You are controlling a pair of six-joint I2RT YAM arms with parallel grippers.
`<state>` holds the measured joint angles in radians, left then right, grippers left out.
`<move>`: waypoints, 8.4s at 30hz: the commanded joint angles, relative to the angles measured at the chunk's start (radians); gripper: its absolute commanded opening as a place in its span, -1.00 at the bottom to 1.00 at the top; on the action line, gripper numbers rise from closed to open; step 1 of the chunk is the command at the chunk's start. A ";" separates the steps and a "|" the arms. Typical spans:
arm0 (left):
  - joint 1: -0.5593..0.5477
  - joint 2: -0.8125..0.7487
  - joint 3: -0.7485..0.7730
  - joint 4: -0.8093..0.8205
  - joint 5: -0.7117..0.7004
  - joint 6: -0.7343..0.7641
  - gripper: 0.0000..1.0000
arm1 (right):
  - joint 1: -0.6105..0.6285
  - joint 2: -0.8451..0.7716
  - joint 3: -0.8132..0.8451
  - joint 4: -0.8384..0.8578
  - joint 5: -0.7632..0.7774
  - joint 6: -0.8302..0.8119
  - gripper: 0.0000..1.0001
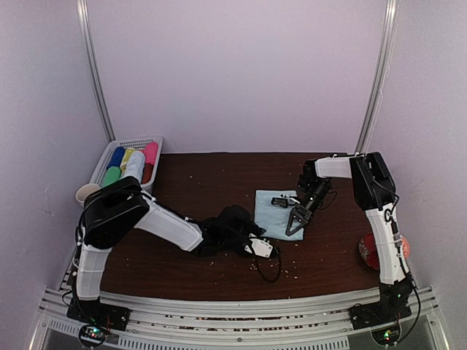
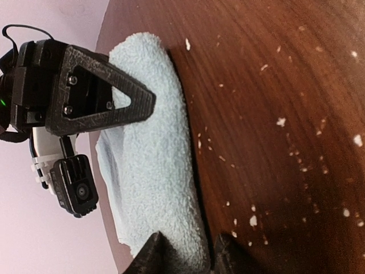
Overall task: Roll the towels
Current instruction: Roll the towel at the center of the board.
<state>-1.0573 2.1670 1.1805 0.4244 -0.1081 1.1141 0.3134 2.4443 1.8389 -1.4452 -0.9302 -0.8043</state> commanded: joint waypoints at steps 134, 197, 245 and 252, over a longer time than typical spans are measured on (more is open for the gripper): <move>0.046 -0.165 -0.095 -0.012 0.153 -0.223 0.06 | 0.112 -0.346 -0.427 0.396 0.067 -0.229 -1.00; 0.020 0.017 -0.005 -0.096 0.099 -0.098 -0.02 | 0.027 -0.028 -0.144 0.089 0.073 -0.221 -0.95; 0.112 0.389 0.851 -1.289 0.565 -0.536 -1.00 | 0.131 -1.341 -1.430 1.477 0.494 -0.461 0.80; 0.114 0.405 0.871 -1.290 0.571 -0.549 -1.00 | 0.370 -1.224 -1.520 1.839 0.810 -0.430 0.73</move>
<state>-0.9333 2.4783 2.0781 -0.7368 0.4694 0.5949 0.5900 1.1393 0.3431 0.0898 -0.3458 -1.2304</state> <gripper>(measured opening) 0.060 0.886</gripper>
